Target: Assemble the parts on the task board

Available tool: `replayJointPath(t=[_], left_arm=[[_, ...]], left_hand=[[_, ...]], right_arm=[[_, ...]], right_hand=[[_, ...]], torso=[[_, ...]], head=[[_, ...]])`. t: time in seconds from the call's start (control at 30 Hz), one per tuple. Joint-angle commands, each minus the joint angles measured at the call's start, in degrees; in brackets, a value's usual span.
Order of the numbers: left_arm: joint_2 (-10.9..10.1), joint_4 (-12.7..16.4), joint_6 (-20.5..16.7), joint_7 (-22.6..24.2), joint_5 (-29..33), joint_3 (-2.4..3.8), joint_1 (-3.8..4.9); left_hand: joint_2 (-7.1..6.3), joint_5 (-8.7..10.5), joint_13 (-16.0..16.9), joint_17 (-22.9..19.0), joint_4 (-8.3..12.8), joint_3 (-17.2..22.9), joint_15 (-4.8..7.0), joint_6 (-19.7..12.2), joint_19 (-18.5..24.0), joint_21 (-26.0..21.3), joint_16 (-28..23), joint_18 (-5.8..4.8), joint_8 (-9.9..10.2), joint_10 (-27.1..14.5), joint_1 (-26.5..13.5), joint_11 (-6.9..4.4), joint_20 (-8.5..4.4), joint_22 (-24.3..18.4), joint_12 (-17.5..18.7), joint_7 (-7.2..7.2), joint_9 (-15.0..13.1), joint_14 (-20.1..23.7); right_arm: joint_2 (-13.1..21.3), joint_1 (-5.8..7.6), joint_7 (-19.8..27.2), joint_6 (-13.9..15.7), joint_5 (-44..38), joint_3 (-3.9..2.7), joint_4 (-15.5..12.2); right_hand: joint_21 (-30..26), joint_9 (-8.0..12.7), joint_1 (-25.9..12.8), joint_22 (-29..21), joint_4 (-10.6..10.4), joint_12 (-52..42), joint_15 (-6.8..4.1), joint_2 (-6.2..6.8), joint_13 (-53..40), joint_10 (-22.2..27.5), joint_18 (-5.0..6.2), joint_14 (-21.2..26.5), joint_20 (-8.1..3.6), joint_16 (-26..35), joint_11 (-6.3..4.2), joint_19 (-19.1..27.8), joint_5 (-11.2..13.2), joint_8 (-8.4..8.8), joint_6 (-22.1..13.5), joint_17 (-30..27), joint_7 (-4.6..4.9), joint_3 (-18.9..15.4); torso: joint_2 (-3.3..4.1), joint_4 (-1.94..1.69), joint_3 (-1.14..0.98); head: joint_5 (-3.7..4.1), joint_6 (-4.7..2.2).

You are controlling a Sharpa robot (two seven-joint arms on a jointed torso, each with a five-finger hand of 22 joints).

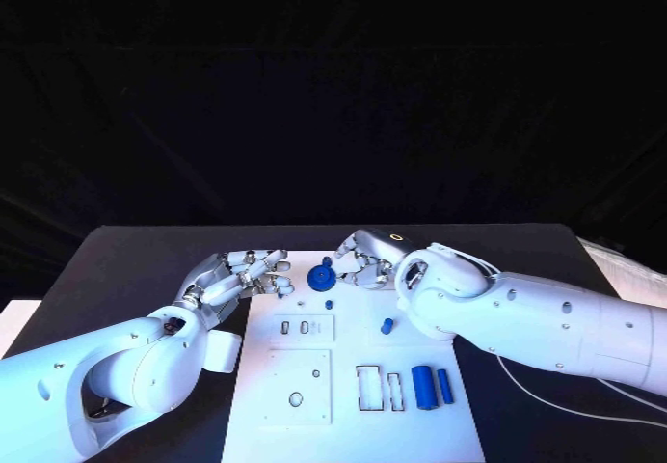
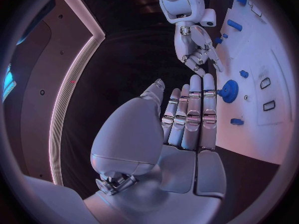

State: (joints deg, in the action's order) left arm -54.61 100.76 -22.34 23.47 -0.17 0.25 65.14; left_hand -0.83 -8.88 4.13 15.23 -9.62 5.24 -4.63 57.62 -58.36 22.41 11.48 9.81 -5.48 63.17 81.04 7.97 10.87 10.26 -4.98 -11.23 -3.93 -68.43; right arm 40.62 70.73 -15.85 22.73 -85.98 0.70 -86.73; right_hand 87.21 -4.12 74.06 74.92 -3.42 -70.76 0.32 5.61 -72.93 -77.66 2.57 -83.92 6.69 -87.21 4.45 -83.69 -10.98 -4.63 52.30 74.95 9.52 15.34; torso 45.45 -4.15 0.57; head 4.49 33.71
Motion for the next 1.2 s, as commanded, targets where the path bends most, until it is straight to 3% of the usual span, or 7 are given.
replayJointPath(t=[0.03,0.17,0.4,0.6,0.77,0.97,1.2], left_arm=[[-0.10,0.01,1.45,0.48,0.06,0.04,0.06],[-0.12,-0.20,1.73,0.63,0.06,0.04,0.05],[0.11,-0.91,2.04,0.75,0.06,0.02,0.02],[0.39,-1.37,2.17,0.78,0.06,0.00,-0.04],[0.51,-1.74,2.22,0.79,0.06,-0.02,-0.09],[0.69,-2.00,2.28,0.81,0.06,-0.02,-0.12],[0.83,-2.12,2.31,0.80,0.06,-0.03,-0.14]], left_hand=[[-0.04,0.32,-0.08,0.05,0.33,0.01,-0.24,0.21,-0.26,0.31,-0.26,0.58,0.39,0.35,0.68,0.17,0.05,0.09,0.27,-0.18,0.02,-0.10],[-0.04,0.32,-0.07,0.06,0.34,0.02,-0.24,0.21,-0.26,0.32,-0.27,0.58,0.40,0.36,0.69,0.17,0.05,0.09,0.28,-0.17,0.02,-0.10],[-0.04,0.32,-0.07,0.09,0.37,0.04,-0.24,0.24,-0.25,0.32,-0.29,0.58,0.40,0.39,0.70,0.16,0.05,0.09,0.29,-0.15,0.01,-0.10],[-0.04,0.32,-0.07,0.09,0.37,0.04,-0.24,0.24,-0.25,0.32,-0.29,0.58,0.40,0.39,0.70,0.16,0.05,0.09,0.29,-0.15,0.01,-0.10],[-0.04,0.32,-0.07,0.09,0.37,0.04,-0.24,0.24,-0.25,0.32,-0.29,0.58,0.40,0.39,0.70,0.16,0.05,0.09,0.29,-0.15,0.01,-0.10],[-0.04,0.32,-0.07,0.09,0.37,0.04,-0.24,0.24,-0.25,0.32,-0.29,0.58,0.40,0.39,0.70,0.16,0.05,0.09,0.29,-0.15,0.01,-0.10],[-0.04,0.32,-0.07,0.09,0.37,0.04,-0.24,0.24,-0.25,0.32,-0.29,0.58,0.40,0.39,0.70,0.16,0.05,0.09,0.29,-0.15,0.01,-0.10]], right_arm=[[4.13,0.77,9.44,1.26,12.36,-0.21,-1.81],[9.20,1.27,15.07,-0.97,17.72,-0.30,-2.40],[14.39,0.63,21.49,-2.65,18.38,-0.05,-0.37],[15.19,-0.42,22.67,-3.17,17.21,0.12,2.06],[14.92,-1.27,22.97,-3.26,16.54,0.18,4.00],[13.85,-1.65,22.71,-3.71,15.76,0.20,6.60],[12.62,-2.44,22.55,-4.43,14.65,0.21,8.80]], right_hand=[[-0.25,-0.06,0.79,6.49,0.33,-0.52,0.02,0.34,-0.26,-0.60,-0.59,-4.75,0.07,0.11,0.00,-0.08,-0.26,-0.34,0.47,8.86,0.04,0.10],[-0.30,-0.07,1.93,6.39,1.23,-0.72,-0.06,0.60,-0.45,-0.66,-0.57,-4.78,-0.03,0.05,-0.07,0.02,-0.99,-0.52,0.95,9.01,-0.02,0.07],[-0.43,0.05,2.56,6.09,1.88,0.17,-0.04,1.16,0.28,0.03,-0.51,-4.76,-0.04,0.06,-0.03,0.27,-0.79,-0.34,0.83,9.03,0.01,-0.42],[-0.48,0.09,2.61,5.99,2.03,0.47,-0.03,1.48,0.52,0.25,-0.48,-4.75,-0.04,0.09,-0.02,0.35,-0.94,-0.23,0.72,9.00,0.02,-0.79],[-0.51,0.13,2.66,5.94,2.09,0.64,-0.02,1.58,0.66,0.37,-0.47,-4.75,-0.04,0.09,-0.01,0.39,-1.05,-0.15,0.60,9.01,0.04,-0.95],[-0.51,0.15,2.70,5.94,2.12,0.69,-0.02,1.59,0.70,0.40,-0.47,-4.76,-0.03,0.06,0.00,0.39,-1.08,-0.08,0.48,9.07,0.05,-1.03],[-0.52,0.18,2.70,5.93,2.13,0.71,-0.01,1.62,0.72,0.42,-0.47,-4.75,-0.03,0.07,0.02,0.41,-1.07,0.00,0.37,9.04,0.07,-1.13]], torso=[[-0.30,0.73,-0.02],[-0.60,1.32,-0.17],[-0.99,2.13,-0.74],[-1.10,2.27,-1.10],[-1.03,2.28,-1.18],[-1.02,2.17,-0.99],[-1.03,2.19,-0.98]], head=[[0.21,-0.18],[0.21,-0.22],[0.11,-0.19],[-0.01,-0.17],[-0.04,-0.02],[0.19,0.02],[0.16,0.22]])
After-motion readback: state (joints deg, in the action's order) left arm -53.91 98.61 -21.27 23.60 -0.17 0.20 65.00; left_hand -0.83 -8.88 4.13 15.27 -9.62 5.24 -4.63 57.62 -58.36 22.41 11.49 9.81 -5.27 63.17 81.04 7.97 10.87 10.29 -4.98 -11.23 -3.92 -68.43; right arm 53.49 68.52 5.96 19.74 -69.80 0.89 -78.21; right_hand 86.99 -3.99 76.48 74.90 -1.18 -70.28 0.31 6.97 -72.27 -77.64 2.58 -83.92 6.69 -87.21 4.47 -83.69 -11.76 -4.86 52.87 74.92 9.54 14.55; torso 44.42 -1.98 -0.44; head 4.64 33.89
